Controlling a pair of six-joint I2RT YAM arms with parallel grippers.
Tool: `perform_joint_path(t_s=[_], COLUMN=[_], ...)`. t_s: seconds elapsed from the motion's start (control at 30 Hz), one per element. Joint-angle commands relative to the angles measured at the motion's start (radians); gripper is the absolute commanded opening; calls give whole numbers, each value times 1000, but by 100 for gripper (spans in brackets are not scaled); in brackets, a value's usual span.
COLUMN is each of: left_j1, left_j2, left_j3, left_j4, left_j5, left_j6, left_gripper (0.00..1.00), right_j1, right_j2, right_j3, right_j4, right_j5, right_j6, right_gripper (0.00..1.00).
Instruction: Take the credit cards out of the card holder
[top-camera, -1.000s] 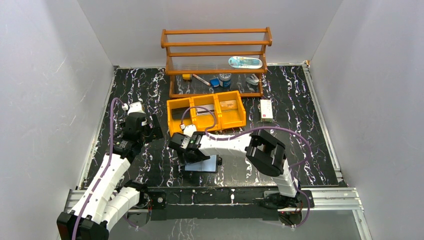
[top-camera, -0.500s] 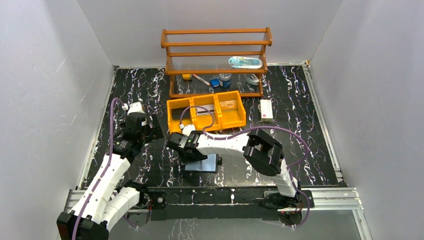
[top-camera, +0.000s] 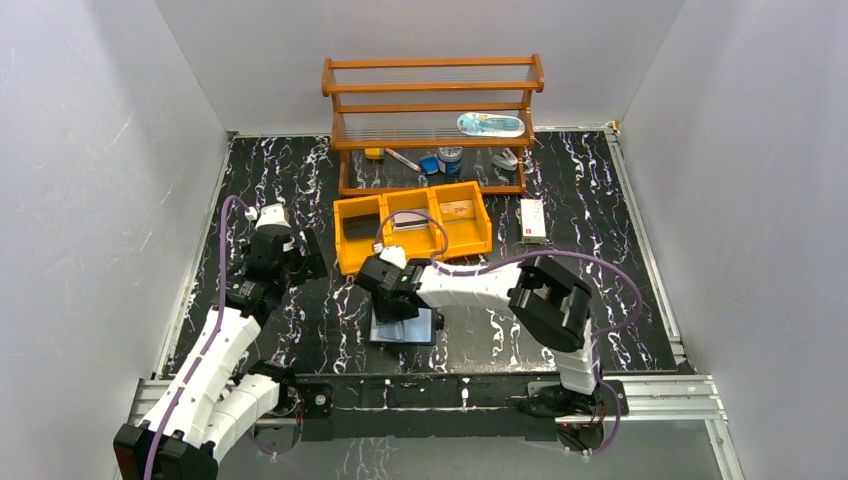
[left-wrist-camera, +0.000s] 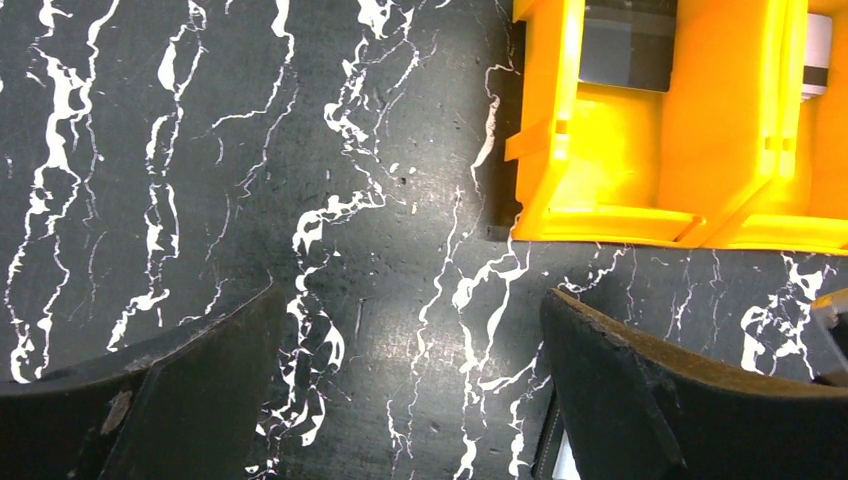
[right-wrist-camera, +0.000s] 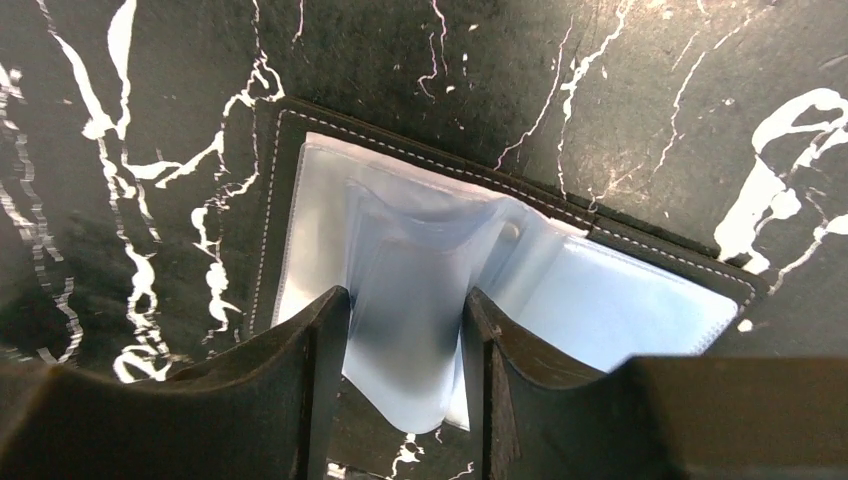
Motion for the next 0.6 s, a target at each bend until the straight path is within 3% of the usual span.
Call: perform_joint_path(t_s=[0.0,0.1,0.17,0.33,0.43,0.57], left_j1=[3,4,3,3,-3,-31], left_j2=[-1,4,12,89,154,249], left_j3=[-6,-17,-38,-130,-161,-167], left_j4=[10,40,73,225,282,293], left_j5=[87,255,440,802,878,909], left_j6=[5,0,-22,-154,-197,-204], left_gripper=[98,98,98,87,82,79], right_j1=[-61,-113,-140,-163,-164,-163], right_j2=[-37,-86,-95,-93,-93,-101], right_j3=[-159,-262,-314,-358,-352,-350], right_j4=[218,342,411,422,403,401], right_j5=[-199,-304,-367,-399,-392,-386], right_j6=[28,49,68,90,90,90], right_gripper=[52,53,53,58,66,68])
